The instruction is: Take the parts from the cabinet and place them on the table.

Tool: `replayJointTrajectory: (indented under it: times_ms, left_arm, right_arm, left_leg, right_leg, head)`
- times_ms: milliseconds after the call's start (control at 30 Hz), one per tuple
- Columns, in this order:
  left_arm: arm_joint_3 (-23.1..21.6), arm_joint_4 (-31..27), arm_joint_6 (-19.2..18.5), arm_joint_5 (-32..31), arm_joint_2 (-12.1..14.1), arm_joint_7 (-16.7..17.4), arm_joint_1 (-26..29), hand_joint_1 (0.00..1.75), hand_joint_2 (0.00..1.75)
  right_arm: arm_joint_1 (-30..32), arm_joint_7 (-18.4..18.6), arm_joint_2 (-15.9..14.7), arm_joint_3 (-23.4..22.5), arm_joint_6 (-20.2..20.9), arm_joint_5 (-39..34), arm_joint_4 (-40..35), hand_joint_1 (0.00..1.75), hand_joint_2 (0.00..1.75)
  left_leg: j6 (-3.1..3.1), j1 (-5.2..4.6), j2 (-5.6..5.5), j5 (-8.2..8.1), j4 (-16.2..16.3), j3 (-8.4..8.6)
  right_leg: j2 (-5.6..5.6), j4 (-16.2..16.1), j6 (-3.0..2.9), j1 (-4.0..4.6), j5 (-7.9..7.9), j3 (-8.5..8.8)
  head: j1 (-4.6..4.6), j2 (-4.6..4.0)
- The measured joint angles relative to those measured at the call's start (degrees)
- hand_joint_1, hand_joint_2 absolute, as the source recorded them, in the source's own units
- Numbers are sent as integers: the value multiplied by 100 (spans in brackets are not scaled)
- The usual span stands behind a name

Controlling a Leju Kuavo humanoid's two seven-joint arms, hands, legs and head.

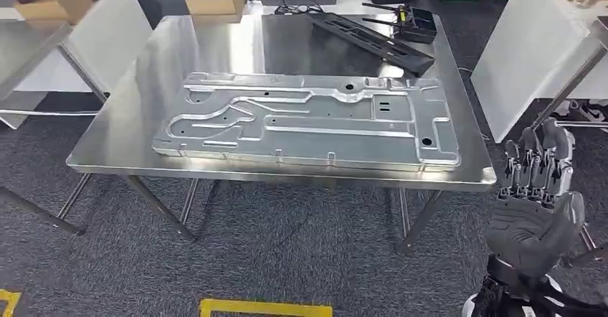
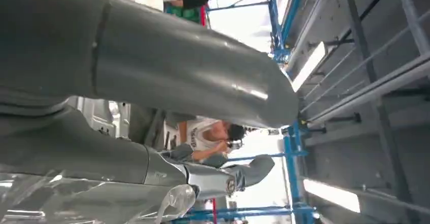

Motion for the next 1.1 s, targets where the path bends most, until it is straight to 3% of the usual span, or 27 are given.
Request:
replayJointTrajectory:
  times_ms: [33, 100, 167, 200, 233, 267, 300, 333, 367, 467, 533, 567, 600, 633, 667, 700, 733, 767, 833, 867, 900, 1000, 1033, 1067, 1100]
  left_arm:
    - [-2, 0, 29, -11, 11, 29, 11, 0, 0]
    - [-7, 0, 74, -44, -2, 98, -1, 0, 0]
    - [-11, 0, 148, -87, -2, 201, -4, 0, 0]
    - [-20, 0, 210, -135, -2, 299, 2, 0, 0]
    - [-28, 0, 258, -171, -2, 392, 2, 0, 0]
    - [-37, 0, 302, -208, 0, 505, 0, 0, 0]
    - [-48, 0, 328, -236, 0, 558, 2, 0, 0]
    - [-57, 2, 365, -245, 0, 610, 9, 0, 0]
    - [-59, 5, 389, -258, 2, 645, 24, 0, 0]
    - [-74, 7, 437, -310, 24, 726, -6, 0, 0]
    - [-111, 7, 472, -332, 52, 732, 0, 0, 0]
    - [-131, 7, 472, -330, 26, 730, 48, 0, 0]
    - [-151, 9, 472, -343, 39, 739, 20, 0, 0]
    - [-166, 9, 483, -337, 44, 730, -1, 0, 0]
    - [-177, 9, 481, -341, 44, 728, -12, 0, 0]
    - [-192, 9, 476, -348, 44, 715, -27, 0, 0]
    - [-203, 9, 476, -354, 44, 702, -24, 0, 0]
    - [-214, 9, 472, -363, 44, 699, -15, 0, 0]
    - [-234, 9, 472, -380, 48, 669, -8, 0, 0]
    - [-254, 9, 472, -391, 50, 656, -11, 0, 0]
    - [-275, 9, 472, -400, 57, 634, -35, 0, 0]
    - [-306, 9, 468, -418, 57, 625, -22, 0, 0]
    - [-308, 11, 470, -418, 90, 625, -13, 0, 0]
    - [-319, 9, 474, -418, 70, 625, 3, 0, 0]
    - [-328, 9, 472, -418, 72, 630, -4, 0, 0]
  right_arm:
    - [12, -22, 4, -2, 11, -29, -2, 0, 0]
    - [49, -64, 13, -4, 35, -62, 0, 0, 0]
    - [94, -90, 26, -4, 59, -92, 2, 0, 0]
    - [113, -114, 31, -4, 79, -97, 2, 0, 0]
    - [126, -129, 37, -4, 92, -99, 2, 0, 0]
    - [135, -140, 44, -4, 105, -99, 2, 0, 0]
    - [140, -153, 57, -4, 112, -99, 2, 0, 0]
    - [139, -162, 66, -7, 118, -99, 2, 0, 0]
    - [141, -173, 68, -9, 127, -99, 0, 0, 0]
    - [185, -210, 83, -22, 151, -94, 2, 0, 0]
    - [192, -234, 109, -54, 155, -94, 0, 0, 0]
    - [258, -247, 112, -88, 153, -92, 2, 0, 0]
    - [261, -250, 112, -96, 164, -97, 2, 0, 0]
    - [283, -271, 112, -105, 173, -88, 2, 0, 0]
    - [333, -274, 112, -114, 173, -97, 2, 0, 0]
    - [392, -280, 116, -122, 173, -101, 2, 0, 0]
    - [425, -291, 118, -147, 175, -101, 4, 0, 0]
    - [443, -302, 120, -153, 177, -103, 4, 0, 0]
    - [443, -317, 123, -170, 188, -103, 4, 0, 0]
    - [452, -322, 125, -173, 190, -103, 4, 0, 0]
    - [455, -324, 127, -177, 195, -105, 7, 0, 0]
    - [471, -328, 144, -192, 221, -110, 9, 0, 0]
    - [464, -330, 155, -192, 225, -110, 13, 0, 0]
    - [452, -328, 157, -192, 228, -112, 15, 0, 0]
    - [463, -330, 160, -192, 230, -112, 15, 0, 0]
  left_leg:
    - [-69, -3, 81, -63, 81, -18]
    - [-275, 112, 247, -450, 727, -341]
    - [-386, 247, 299, -797, 1609, -770]
    - [-426, 302, 304, -809, 1829, -878]
    - [-462, 347, 314, -696, 1724, -830]
    - [-487, 375, 335, -481, 1382, -666]
    - [-508, 391, 405, -202, 823, -388]
    - [-513, 391, 580, 47, 245, -89]
    - [-527, 361, 933, 74, -167, 79]
    - [-433, 276, 778, 97, -157, -21]
    - [-313, 241, 614, 182, -302, 1]
    - [-273, 320, 557, 263, -420, 120]
    - [-238, 304, 481, 280, -448, 118]
    - [-197, 286, 440, 299, -440, 101]
    - [-199, 259, 359, 299, -442, 100]
    - [-159, 223, 262, 299, -435, 92]
    - [-148, 201, 169, 302, -420, 89]
    - [-142, 180, 75, 298, -408, 92]
    - [-141, 168, -103, 274, -343, 96]
    - [-163, 168, -179, 232, -270, 58]
    - [-192, 119, -251, 180, -125, -33]
    - [-205, 179, -440, 206, -103, -133]
    - [-219, 188, -469, 176, -72, -166]
    - [-277, 139, -98, 97, 69, -227]
    - [-345, 160, 131, -41, 383, -377]
  right_leg:
    - [-58, -10, -16, -18, 14, 5]
    - [-174, -13, -45, -41, 29, -16]
    - [-299, -10, -48, -61, 33, -40]
    - [-372, -11, -47, -79, 33, -44]
    - [-440, -11, -45, -99, 34, -42]
    - [-502, -13, -40, -115, 36, -36]
    - [-566, -16, -31, -135, 40, -25]
    - [-613, -23, -16, -150, 46, -10]
    - [-659, -47, 17, -137, 56, 10]
    - [-805, -123, 149, -145, 108, 20]
    - [-947, -296, 267, -135, 155, 147]
    - [-728, -194, 255, -172, 57, 145]
    - [-460, 110, 220, -117, -171, 16]
    - [-286, 593, 180, -102, -442, -196]
    - [-186, 1049, 147, -67, -644, -402]
    - [-134, 1431, 115, -31, -764, -583]
    - [-118, 1496, 90, -7, -716, -624]
    - [-107, 1303, 57, 20, -544, -532]
    - [13, 415, 22, 30, -25, -139]
    - [269, -4, 24, 4, 123, 40]
    - [425, -148, 35, -36, 20, 97]
    - [236, -87, -4, 34, 15, 46]
    - [138, -98, -30, -51, 25, 54]
    - [97, -108, -46, -29, 20, 82]
    - [17, -108, -64, -31, 9, 93]
  head:
    - [7, 0]
    - [-2, -2]
    - [-4, 0]
    - [-2, 0]
    - [-4, -2]
    - [-2, 0]
    - [-2, 0]
    - [-4, 0]
    - [-2, 0]
    - [-2, 0]
    - [-2, 0]
    - [2, 0]
    - [2, -2]
    - [4, 0]
    - [4, 0]
    - [4, 0]
    - [2, 0]
    - [4, 0]
    - [2, 0]
    - [4, 0]
    - [2, 0]
    - [4, 0]
    - [4, 0]
    - [-13, 0]
    - [-31, 0]
